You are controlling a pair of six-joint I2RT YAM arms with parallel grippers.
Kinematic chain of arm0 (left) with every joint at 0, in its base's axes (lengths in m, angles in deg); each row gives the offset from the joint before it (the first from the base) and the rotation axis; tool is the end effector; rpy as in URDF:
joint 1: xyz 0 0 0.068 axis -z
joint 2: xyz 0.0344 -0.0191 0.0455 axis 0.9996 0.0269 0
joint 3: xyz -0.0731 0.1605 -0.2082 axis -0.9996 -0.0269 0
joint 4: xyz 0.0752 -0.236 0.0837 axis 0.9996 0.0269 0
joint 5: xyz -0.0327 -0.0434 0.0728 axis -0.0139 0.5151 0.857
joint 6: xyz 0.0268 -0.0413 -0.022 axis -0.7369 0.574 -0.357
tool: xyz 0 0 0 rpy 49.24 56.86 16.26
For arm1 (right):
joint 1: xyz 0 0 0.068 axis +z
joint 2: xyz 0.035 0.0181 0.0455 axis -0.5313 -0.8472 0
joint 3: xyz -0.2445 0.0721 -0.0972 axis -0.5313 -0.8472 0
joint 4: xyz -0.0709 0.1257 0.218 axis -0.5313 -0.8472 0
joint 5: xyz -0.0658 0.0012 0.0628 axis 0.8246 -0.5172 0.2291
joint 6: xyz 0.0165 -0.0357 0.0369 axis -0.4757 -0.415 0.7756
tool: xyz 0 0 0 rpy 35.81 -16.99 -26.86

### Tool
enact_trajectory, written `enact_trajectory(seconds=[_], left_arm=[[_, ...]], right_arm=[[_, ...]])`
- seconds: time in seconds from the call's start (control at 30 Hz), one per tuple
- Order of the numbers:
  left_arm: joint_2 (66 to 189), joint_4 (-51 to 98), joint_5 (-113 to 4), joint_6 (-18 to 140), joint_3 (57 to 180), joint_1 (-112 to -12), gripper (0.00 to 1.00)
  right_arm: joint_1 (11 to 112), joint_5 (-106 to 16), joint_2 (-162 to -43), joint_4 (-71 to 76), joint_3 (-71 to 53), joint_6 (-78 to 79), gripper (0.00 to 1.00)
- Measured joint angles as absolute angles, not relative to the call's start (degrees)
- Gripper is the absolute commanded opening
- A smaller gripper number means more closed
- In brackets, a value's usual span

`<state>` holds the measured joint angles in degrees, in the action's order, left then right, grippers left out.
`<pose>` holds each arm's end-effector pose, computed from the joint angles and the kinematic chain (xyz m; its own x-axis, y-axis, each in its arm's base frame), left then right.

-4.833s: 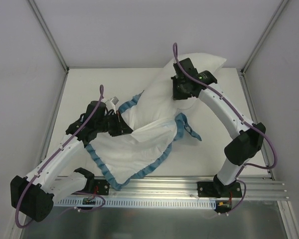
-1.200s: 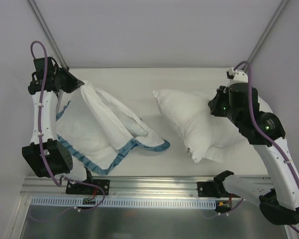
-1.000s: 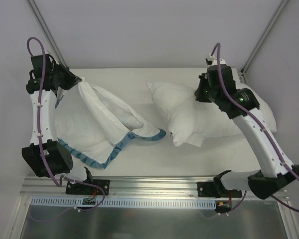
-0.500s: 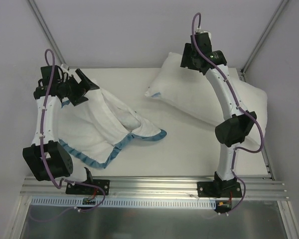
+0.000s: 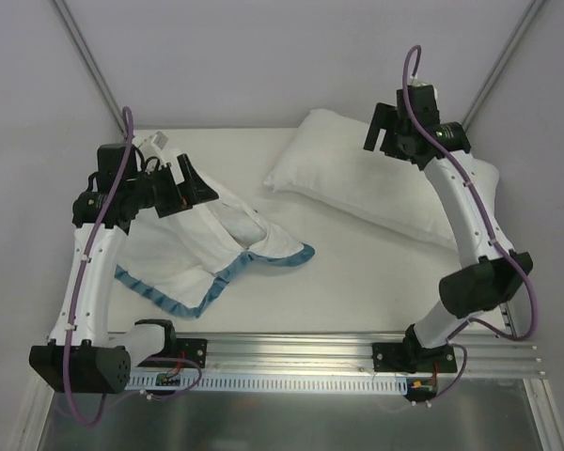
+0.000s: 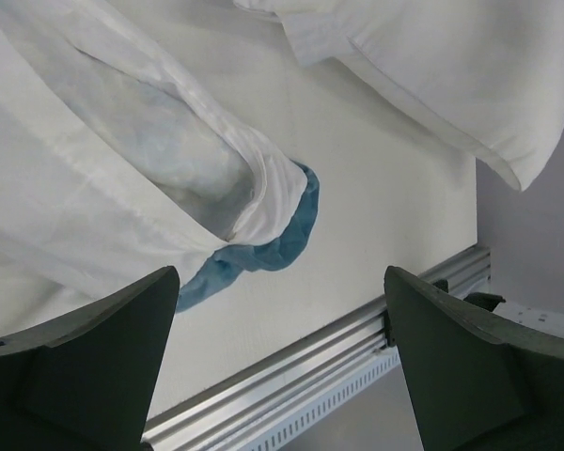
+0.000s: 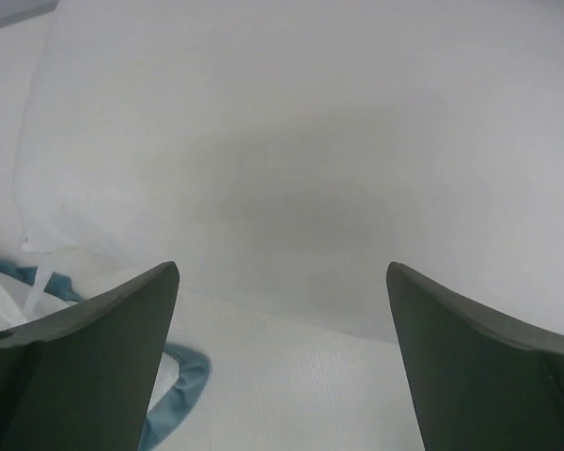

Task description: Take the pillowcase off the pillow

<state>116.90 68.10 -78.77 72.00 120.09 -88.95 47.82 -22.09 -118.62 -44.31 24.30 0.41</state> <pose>0.2272 -0.0172 0.3914 -0.6828 -0.3247 -0.6545 0.1964 0.7813 -0.5925 0.3563 0.0907 0.4228 -0.5603 -0.0408 -0.8273 0.0079 0.9985 -0.0546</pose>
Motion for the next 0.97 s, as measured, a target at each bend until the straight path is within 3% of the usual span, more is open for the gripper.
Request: enact_trajectory(seconds=[0.3,0.47,0.97], left_arm=[[108.93,71.14,-76.17,71.08,111.5,-80.32,0.9],[105.8,73.8,-74.08,70.93,109.16,-80.14,0.9],[103.44,74.61,-74.16,70.97,107.5,-79.0,0.9]], right_arm=[[47.95,-18.68,-88.05,-42.78,-4.16,-0.77,0.96],[48.98,-16.56,-77.69,-44.95,-16.9,0.28,0.96],[52.15,-14.0,-66.63,-52.88,-26.35,5.33,0.96]])
